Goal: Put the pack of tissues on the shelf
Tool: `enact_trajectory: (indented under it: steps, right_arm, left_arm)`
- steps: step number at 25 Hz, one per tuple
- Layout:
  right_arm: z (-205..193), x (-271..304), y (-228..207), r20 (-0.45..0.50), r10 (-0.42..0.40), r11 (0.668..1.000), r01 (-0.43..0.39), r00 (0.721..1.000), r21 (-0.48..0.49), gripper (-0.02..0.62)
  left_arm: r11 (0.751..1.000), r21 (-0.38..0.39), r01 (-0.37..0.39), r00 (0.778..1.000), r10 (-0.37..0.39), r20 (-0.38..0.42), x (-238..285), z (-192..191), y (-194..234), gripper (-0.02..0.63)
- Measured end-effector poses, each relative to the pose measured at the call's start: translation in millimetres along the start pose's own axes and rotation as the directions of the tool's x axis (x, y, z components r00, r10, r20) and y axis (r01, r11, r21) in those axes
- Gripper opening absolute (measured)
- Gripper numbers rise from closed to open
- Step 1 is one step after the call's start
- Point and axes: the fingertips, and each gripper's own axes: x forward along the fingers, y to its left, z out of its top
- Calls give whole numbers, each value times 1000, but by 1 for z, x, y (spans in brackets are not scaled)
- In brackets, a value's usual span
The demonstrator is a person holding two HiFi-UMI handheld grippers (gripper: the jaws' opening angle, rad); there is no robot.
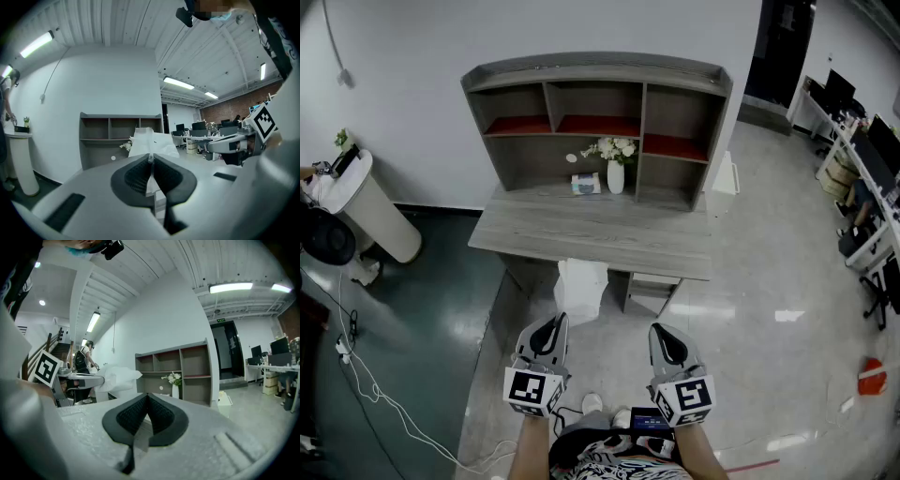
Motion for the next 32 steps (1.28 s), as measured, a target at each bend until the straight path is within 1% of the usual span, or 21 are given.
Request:
enact_trajectory:
  steps: [5, 9, 15, 19, 22, 25, 28, 32]
  right_arm:
    - [6, -10, 13, 12, -6, 1000, 6, 1000, -6, 2]
    - [7, -18, 20, 17, -9, 1000, 9, 1000, -4, 2]
    - [11, -18, 11, 30, -22, 1000, 22, 999, 18, 2]
    - [16, -6, 1, 36, -11, 1000, 11, 999, 7, 2]
    - [25, 8, -3, 52, 1, 1000, -1, 999, -13, 2]
    - [35, 24, -14, 78, 12, 1000, -11, 997, -17, 3]
    - [41, 42, -34, 92, 20, 1000, -20, 996, 4, 3]
    - [47, 61, -47, 120, 22, 997, -30, 993, 67, 3]
  left_arm:
    - [1000, 2, -14, 999, 14, 31, -19, 14, 5, 8]
    - [1000, 3, -20, 999, 20, 37, -30, 14, 3, 8]
    - [1000, 11, -5, 999, 4, 42, -30, 18, -1, 8]
    - [1000, -15, 11, 999, -10, 33, -21, 20, 3, 8]
    - [1000, -23, -4, 999, 4, 35, -15, 27, 13, 8]
    - [1000, -11, -24, 999, 24, 45, 2, 33, 21, 8]
    - [999, 5, -43, 997, 43, 57, 27, 38, 27, 8]
    - [999, 9, -46, 997, 45, 63, 48, 40, 41, 8]
